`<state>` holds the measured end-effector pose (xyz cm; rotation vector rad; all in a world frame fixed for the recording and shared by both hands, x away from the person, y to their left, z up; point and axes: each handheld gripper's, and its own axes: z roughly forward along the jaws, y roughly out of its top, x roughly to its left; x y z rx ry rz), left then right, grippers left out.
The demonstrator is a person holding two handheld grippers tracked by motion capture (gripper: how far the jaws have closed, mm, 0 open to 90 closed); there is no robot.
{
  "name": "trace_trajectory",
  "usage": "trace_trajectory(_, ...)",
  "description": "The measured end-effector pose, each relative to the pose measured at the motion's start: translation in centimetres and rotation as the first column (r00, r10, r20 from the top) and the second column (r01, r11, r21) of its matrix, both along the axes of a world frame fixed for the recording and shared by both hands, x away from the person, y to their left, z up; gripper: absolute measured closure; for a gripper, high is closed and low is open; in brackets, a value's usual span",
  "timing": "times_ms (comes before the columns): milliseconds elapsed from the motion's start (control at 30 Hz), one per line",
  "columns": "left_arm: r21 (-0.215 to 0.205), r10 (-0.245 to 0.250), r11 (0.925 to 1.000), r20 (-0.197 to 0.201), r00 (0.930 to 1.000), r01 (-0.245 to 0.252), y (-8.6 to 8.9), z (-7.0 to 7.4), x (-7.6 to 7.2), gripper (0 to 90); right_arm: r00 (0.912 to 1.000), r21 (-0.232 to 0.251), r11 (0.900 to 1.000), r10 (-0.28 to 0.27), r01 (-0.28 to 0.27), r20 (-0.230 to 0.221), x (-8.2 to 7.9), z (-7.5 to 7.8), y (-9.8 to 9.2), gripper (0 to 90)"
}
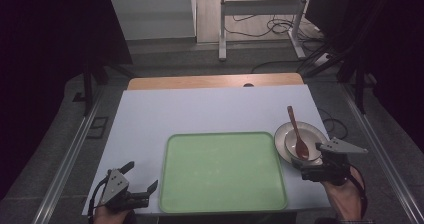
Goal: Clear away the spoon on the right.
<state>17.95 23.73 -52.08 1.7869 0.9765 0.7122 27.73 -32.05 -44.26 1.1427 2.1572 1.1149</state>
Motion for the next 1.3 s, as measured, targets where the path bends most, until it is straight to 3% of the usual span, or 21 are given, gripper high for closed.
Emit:
trace_trajectory(267,-0.001,0.0,1.0,-0.001,1.0,0.0,0.0,0.0,0.0,2.7,0.9997,-0.005,1.0,-0.006,0.006,-0.025,1.4,0.2,0.3,0.0)
trace_trajectory(500,-0.001,-0.001,1.0,-0.001,1.0,0.001,0.0,0.0,0.0,2.6,0.9978,-0.048,0.998,-0.042,0.04,-0.051,3.0,0.4,0.9,1.1)
trace_trajectory(700,-0.001,-0.001,1.0,-0.002,1.0,0.001,0.0,0.0,0.0,2.6,0.995,-0.051,0.997,-0.068,0.065,-0.072,4.0,0.5,1.2,1.1)
trace_trajectory(900,-0.003,-0.001,1.0,-0.003,1.0,0.001,0.0,0.0,0.0,2.6,0.9944,-0.089,0.992,-0.093,0.088,-0.05,5.0,0.8,1.7,2.1)
trace_trajectory(1000,-0.002,-0.001,1.0,-0.002,1.0,0.001,0.0,0.0,0.0,2.6,0.9922,-0.108,0.988,-0.113,0.107,-0.051,5.5,0.8,1.8,10.2)
trace_trajectory(1100,-0.003,-0.001,1.0,-0.002,1.0,0.001,0.0,0.0,0.0,2.7,0.9896,-0.119,0.986,-0.129,0.12,-0.064,6.3,0.7,1.8,24.8)
trace_trajectory(1300,-0.003,-0.002,1.0,-0.003,1.0,0.002,0.0,0.0,0.0,2.7,0.9856,-0.134,0.982,-0.145,0.132,-0.088,7.5,0.8,1.7,37.6)
